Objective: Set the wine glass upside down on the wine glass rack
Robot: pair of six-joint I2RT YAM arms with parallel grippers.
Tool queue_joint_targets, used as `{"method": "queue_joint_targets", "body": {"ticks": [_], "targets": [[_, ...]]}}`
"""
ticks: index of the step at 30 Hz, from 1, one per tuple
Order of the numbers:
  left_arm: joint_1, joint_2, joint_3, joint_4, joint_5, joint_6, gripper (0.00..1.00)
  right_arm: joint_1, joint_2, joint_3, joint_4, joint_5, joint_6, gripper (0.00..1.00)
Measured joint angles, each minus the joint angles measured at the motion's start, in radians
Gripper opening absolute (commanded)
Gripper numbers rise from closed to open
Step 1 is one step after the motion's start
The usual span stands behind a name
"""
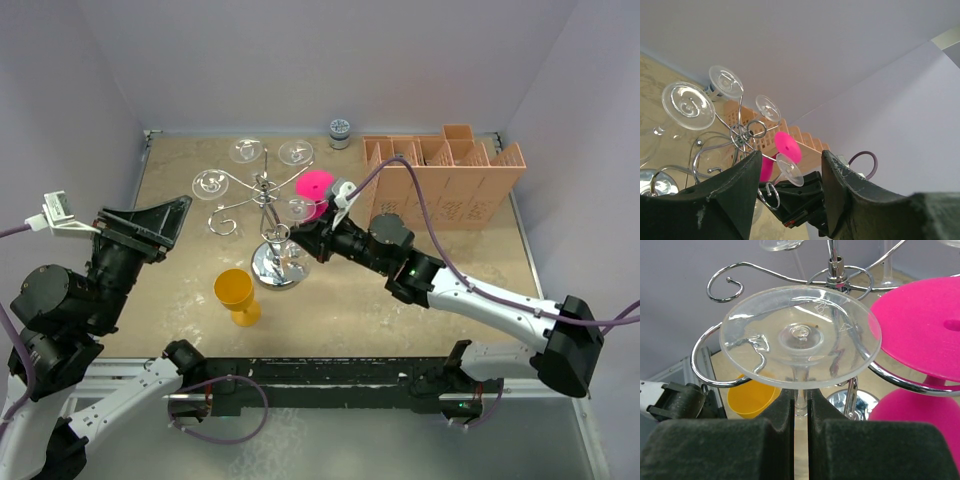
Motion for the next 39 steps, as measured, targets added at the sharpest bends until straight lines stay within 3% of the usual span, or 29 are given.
{"method": "queue_joint_targets", "body": {"ticks": [39], "targets": [[0.0,-0.001,0.0,-0.029,-0.009,0.002,0.49,0.061,0.118,0.026,0.082,-0.035,0.019,0.0]]}}
